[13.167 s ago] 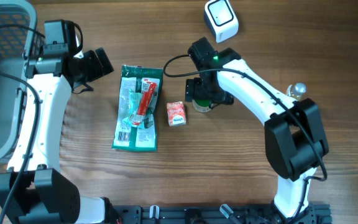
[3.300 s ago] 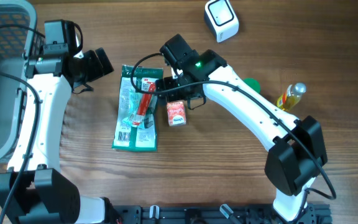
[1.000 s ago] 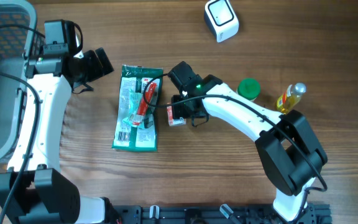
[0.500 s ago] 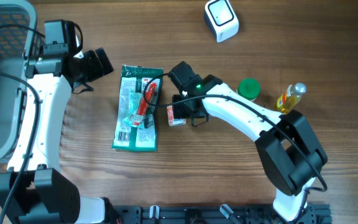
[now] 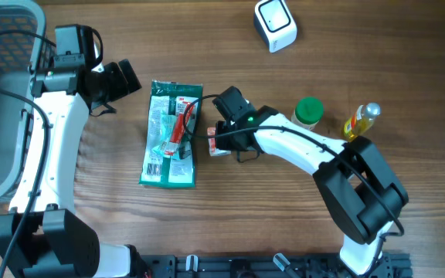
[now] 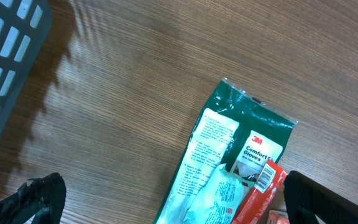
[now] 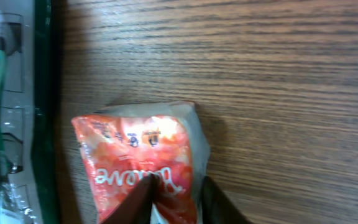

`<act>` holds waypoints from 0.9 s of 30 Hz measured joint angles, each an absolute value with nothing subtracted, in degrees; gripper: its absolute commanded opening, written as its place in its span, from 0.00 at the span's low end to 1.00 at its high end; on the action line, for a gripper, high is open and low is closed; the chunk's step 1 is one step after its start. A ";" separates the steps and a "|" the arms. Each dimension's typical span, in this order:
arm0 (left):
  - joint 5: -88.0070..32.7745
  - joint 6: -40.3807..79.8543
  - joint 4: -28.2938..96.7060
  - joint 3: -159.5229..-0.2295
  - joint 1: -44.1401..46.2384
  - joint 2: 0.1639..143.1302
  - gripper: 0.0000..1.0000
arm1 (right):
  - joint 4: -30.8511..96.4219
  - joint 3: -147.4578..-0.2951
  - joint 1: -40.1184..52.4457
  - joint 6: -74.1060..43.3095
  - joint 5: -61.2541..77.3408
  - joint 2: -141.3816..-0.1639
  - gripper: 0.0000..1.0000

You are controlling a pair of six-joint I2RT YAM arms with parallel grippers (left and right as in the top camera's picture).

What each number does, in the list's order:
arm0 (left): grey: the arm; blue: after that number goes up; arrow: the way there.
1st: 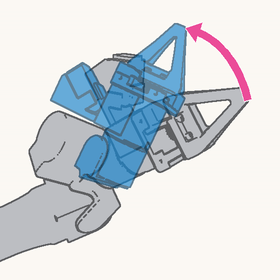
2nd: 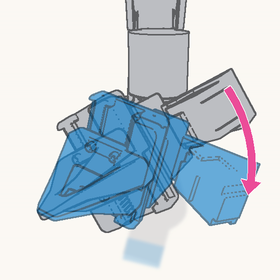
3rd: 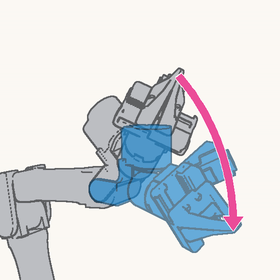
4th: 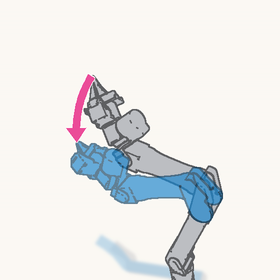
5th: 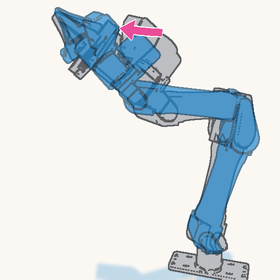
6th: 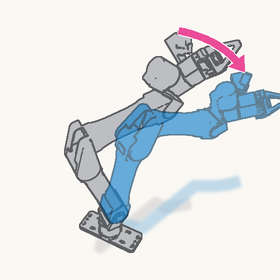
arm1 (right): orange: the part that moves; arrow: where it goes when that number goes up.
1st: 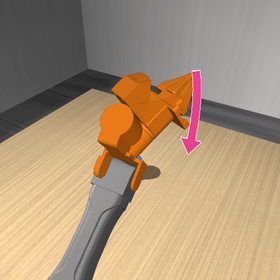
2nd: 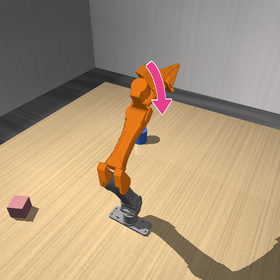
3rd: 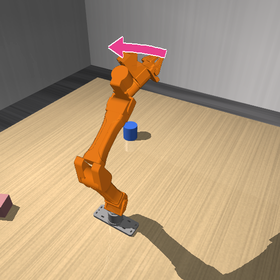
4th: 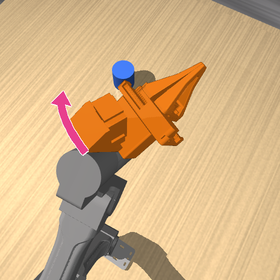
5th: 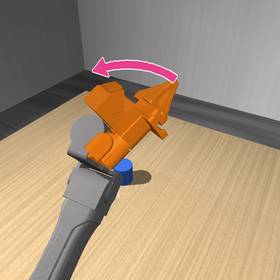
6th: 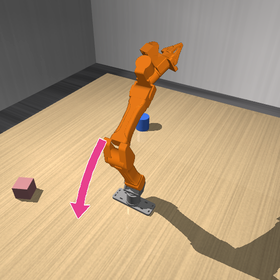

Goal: Scan the item barcode
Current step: 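Lower the right gripper and grasp the pink tissue pack, then lift the tissue pack and rotate it in the right gripper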

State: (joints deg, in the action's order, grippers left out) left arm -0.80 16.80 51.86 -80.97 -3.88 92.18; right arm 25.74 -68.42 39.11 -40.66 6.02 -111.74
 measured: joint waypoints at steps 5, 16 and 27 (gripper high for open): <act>-0.82 16.80 51.88 -80.97 -3.88 92.18 1.00 | 23.27 -66.37 39.11 -41.80 6.17 -110.65 0.04; -0.80 16.80 51.86 -80.97 -3.88 92.18 1.00 | 25.30 -65.91 37.76 -41.25 8.93 -109.75 0.04; -0.82 16.80 51.86 -80.97 -3.88 92.18 1.00 | 27.77 -63.61 27.05 -30.70 31.11 -93.76 0.04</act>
